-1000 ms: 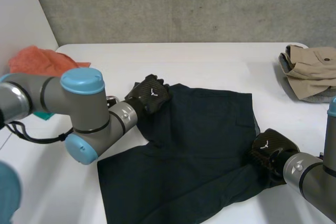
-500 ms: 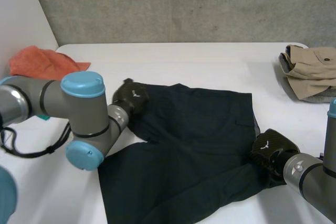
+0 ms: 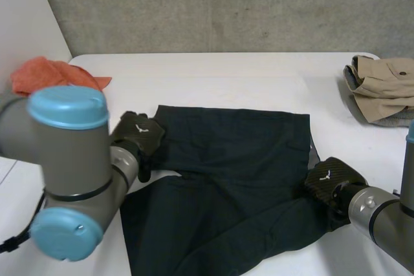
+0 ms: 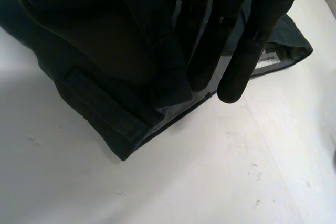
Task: Fold the laundry.
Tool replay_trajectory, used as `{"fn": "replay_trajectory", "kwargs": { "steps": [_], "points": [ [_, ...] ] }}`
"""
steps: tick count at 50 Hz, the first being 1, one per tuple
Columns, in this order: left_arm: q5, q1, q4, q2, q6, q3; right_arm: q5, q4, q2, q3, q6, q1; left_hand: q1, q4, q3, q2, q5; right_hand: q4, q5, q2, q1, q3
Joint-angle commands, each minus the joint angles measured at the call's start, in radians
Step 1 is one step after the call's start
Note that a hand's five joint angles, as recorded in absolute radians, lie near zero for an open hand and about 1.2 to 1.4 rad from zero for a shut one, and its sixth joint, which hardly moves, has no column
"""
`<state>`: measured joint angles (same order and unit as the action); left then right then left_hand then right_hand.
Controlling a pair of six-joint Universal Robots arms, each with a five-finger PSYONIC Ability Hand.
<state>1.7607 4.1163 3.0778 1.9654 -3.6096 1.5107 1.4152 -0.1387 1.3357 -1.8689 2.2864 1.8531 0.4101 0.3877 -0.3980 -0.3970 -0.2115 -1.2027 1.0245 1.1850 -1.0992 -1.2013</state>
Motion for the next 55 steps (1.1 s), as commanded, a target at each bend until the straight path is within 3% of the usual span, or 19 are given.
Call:
{"fn": "replay_trajectory", "kwargs": {
  "steps": [1, 7, 15, 26, 31, 35, 38, 42, 45, 46, 50, 55],
  "points": [
    [-0.006, -0.017, -0.042, -0.203, 0.146, 0.123, -0.010, -0.006, 0.005, 0.031, 0.097, -0.006, 0.035, 0.058, -0.047, -0.048, -0.059, -0.194, 0.197, 0.211, -0.297, -0.195],
    [-0.007, -0.105, -0.143, -0.312, 0.293, 0.226, -0.010, 0.004, 0.002, 0.066, 0.192, -0.008, 0.035, 0.058, -0.047, -0.048, -0.059, -0.194, 0.197, 0.211, -0.297, -0.195],
    [-0.006, -0.182, -0.238, -0.326, 0.465, 0.305, -0.009, 0.054, -0.001, 0.074, 0.245, -0.022, 0.032, 0.055, -0.045, -0.045, -0.056, -0.194, 0.197, 0.211, -0.297, -0.195],
    [0.000, -0.206, -0.269, -0.274, 0.522, 0.347, -0.007, 0.103, -0.003, 0.059, 0.257, -0.022, 0.085, 0.107, -0.097, -0.098, -0.109, -0.194, 0.197, 0.211, -0.297, -0.195],
    [-0.003, -0.225, -0.248, -0.220, 0.522, 0.332, -0.009, 0.105, -0.003, 0.057, 0.257, -0.022, 0.308, 0.330, -0.320, -0.321, -0.332, -0.194, 0.197, 0.211, -0.297, -0.195],
    [0.008, -0.226, -0.200, -0.185, 0.519, 0.322, -0.010, 0.103, -0.003, 0.056, 0.257, -0.023, 0.962, 0.985, -0.974, -0.975, -0.986, -0.194, 0.197, 0.211, -0.297, -0.195],
    [0.051, -0.228, -0.172, -0.165, 0.505, 0.321, -0.012, 0.094, 0.005, 0.053, 0.254, -0.025, 0.986, 1.009, -0.998, -0.999, -1.010, -0.194, 0.197, 0.211, -0.297, -0.195],
    [0.098, -0.232, -0.191, -0.161, 0.496, 0.324, -0.012, 0.042, 0.048, 0.033, 0.185, -0.023, 0.986, 1.009, -0.998, -0.999, -1.010, -0.194, 0.197, 0.211, -0.297, -0.195],
    [0.094, -0.281, -0.257, -0.163, 0.456, 0.330, -0.012, -0.088, 0.103, -0.009, -0.002, -0.026, 0.986, 1.009, -0.998, -0.999, -1.010, -0.194, 0.197, 0.211, -0.297, -0.195],
    [0.094, -0.303, -0.281, -0.161, 0.441, 0.332, -0.013, -0.170, 0.127, -0.042, -0.127, -0.034, 0.986, 1.009, -0.998, -0.999, -1.010, -0.194, 0.197, 0.211, -0.297, -0.195],
    [0.091, -0.393, -0.399, -0.163, 0.391, 0.336, -0.005, -0.290, 0.169, -0.099, -0.315, -0.092, 0.986, 1.009, -0.998, -0.999, -1.010, -0.194, 0.197, 0.211, -0.297, -0.195],
    [0.086, -0.399, -0.433, -0.174, 0.381, 0.287, -0.009, -0.251, 0.181, -0.069, -0.299, -0.115, 0.986, 1.009, -0.998, -0.999, -1.010, -0.194, 0.197, 0.211, -0.297, -0.195]
  ]
}}
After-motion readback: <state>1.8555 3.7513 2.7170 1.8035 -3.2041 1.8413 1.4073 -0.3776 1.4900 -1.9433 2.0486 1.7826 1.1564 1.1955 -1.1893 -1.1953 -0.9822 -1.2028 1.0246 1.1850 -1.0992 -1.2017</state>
